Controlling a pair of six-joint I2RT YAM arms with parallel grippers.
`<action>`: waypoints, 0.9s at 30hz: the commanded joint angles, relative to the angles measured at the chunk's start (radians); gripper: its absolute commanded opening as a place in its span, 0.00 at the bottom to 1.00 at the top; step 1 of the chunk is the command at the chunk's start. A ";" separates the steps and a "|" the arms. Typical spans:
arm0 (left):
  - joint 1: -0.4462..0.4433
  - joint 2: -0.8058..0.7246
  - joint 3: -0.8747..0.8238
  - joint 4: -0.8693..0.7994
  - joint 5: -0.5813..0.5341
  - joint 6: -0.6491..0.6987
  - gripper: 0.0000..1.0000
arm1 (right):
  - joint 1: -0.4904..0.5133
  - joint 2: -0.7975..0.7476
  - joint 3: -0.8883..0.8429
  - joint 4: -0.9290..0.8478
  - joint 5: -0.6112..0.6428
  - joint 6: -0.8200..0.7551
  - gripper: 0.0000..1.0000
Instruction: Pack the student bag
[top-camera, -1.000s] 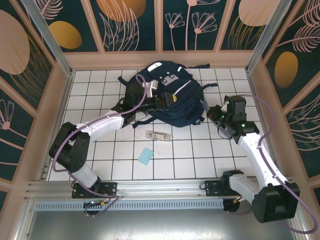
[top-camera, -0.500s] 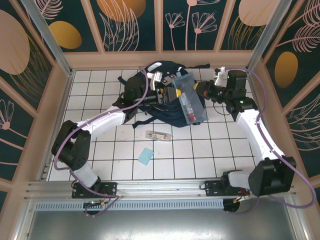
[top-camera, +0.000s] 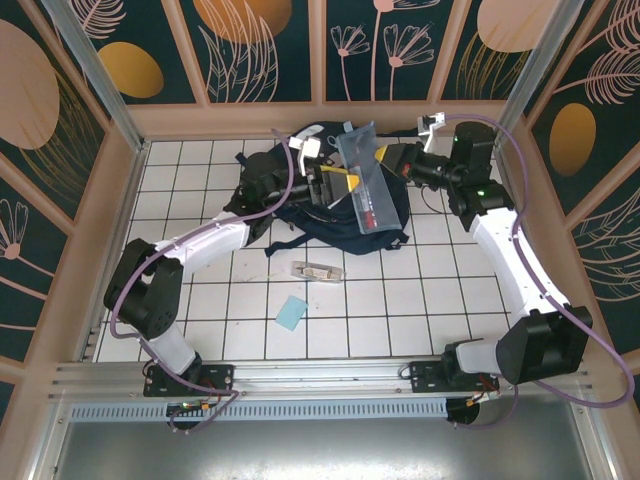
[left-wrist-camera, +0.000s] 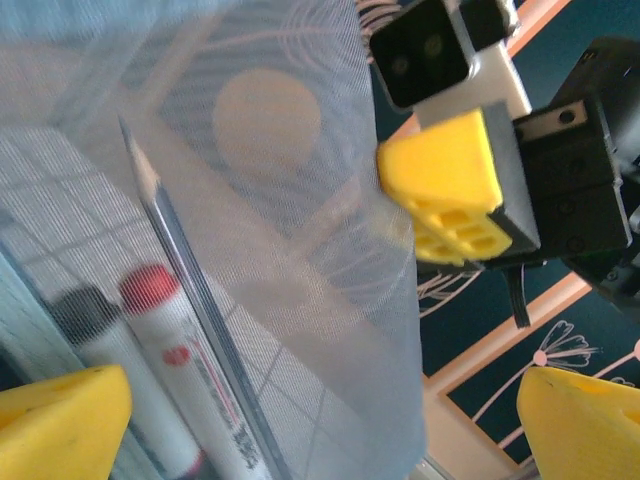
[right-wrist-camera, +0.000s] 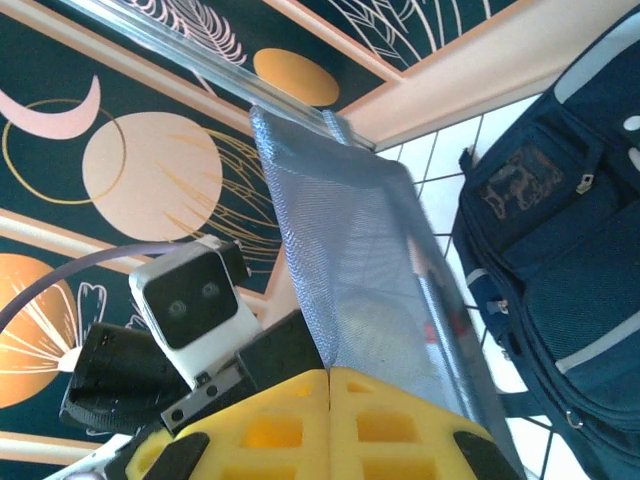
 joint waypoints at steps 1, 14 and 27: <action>0.029 -0.003 -0.004 0.134 -0.004 0.013 0.98 | 0.021 -0.014 0.039 0.064 -0.042 0.035 0.00; 0.046 0.118 -0.008 0.400 0.097 -0.148 0.99 | 0.070 -0.005 0.082 0.117 -0.036 0.090 0.00; 0.056 0.143 0.015 0.589 0.151 -0.301 0.95 | 0.086 0.045 0.105 0.122 -0.018 0.086 0.00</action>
